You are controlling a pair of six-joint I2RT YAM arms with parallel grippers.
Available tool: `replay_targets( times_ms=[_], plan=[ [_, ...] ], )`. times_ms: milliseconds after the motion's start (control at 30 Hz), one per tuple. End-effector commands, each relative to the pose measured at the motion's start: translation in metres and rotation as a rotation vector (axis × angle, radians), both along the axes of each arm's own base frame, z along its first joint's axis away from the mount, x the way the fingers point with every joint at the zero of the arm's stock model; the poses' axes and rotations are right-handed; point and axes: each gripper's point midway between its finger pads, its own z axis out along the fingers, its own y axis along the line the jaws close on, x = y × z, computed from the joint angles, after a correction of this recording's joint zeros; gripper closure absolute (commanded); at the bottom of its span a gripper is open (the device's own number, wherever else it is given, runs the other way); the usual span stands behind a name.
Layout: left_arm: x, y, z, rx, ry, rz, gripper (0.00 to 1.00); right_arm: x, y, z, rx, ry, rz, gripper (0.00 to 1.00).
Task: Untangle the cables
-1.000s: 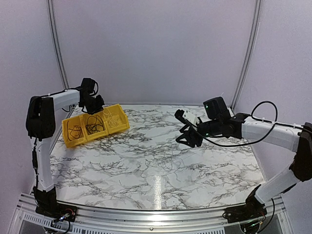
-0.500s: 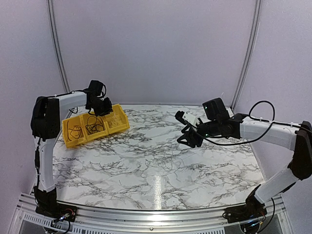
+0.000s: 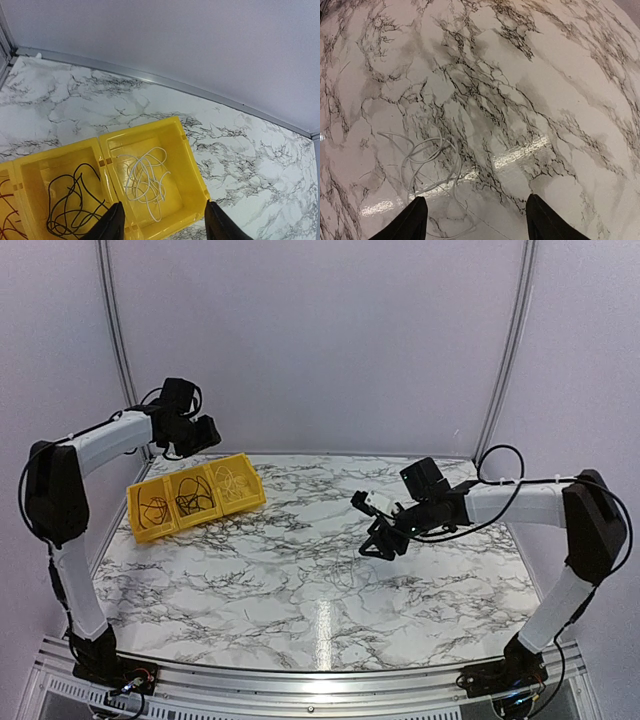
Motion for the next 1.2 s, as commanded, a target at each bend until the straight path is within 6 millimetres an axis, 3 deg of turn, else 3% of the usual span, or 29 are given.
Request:
replay_targets(
  times_ms=[0, 100, 167, 267, 333, 500, 633, 867, 1000, 1167],
  plan=[
    [-0.033, -0.006, 0.036, 0.170, -0.080, -0.047, 0.43, 0.022, 0.021, -0.003, 0.046, 0.037, -0.024, 0.33],
    [-0.055, -0.022, 0.057, 0.229, -0.137, -0.099, 0.42, 0.030, 0.031, -0.016, 0.052, 0.081, -0.022, 0.39],
    [-0.069, -0.038, 0.062, 0.245, -0.158, -0.157, 0.42, 0.033, 0.040, -0.021, 0.069, 0.109, -0.011, 0.51],
    [-0.089, -0.063, 0.059, 0.204, -0.165, -0.237, 0.41, 0.040, 0.048, -0.016, 0.099, 0.122, -0.016, 0.81],
    [-0.104, -0.090, 0.052, 0.116, -0.189, -0.340, 0.41, 0.041, 0.051, -0.008, 0.116, 0.111, -0.018, 0.98],
    [-0.145, -0.153, 0.044, -0.141, -0.301, -0.518, 0.41, 0.039, 0.052, 0.020, 0.157, 0.089, -0.026, 1.00],
    [-0.167, -0.203, 0.036, -0.189, -0.315, -0.631, 0.40, 0.033, 0.054, 0.044, 0.196, 0.089, -0.034, 1.00],
    [-0.184, -0.268, 0.017, -0.176, -0.301, -0.802, 0.40, 0.024, 0.066, 0.090, 0.299, 0.101, -0.017, 1.00],
    [-0.188, -0.285, 0.005, -0.186, -0.281, -0.849, 0.44, 0.026, 0.069, 0.106, 0.322, 0.077, -0.020, 1.00],
    [-0.182, -0.289, -0.007, -0.170, -0.265, -0.838, 0.49, 0.027, 0.068, 0.111, 0.317, 0.057, -0.022, 1.00]
  ],
)
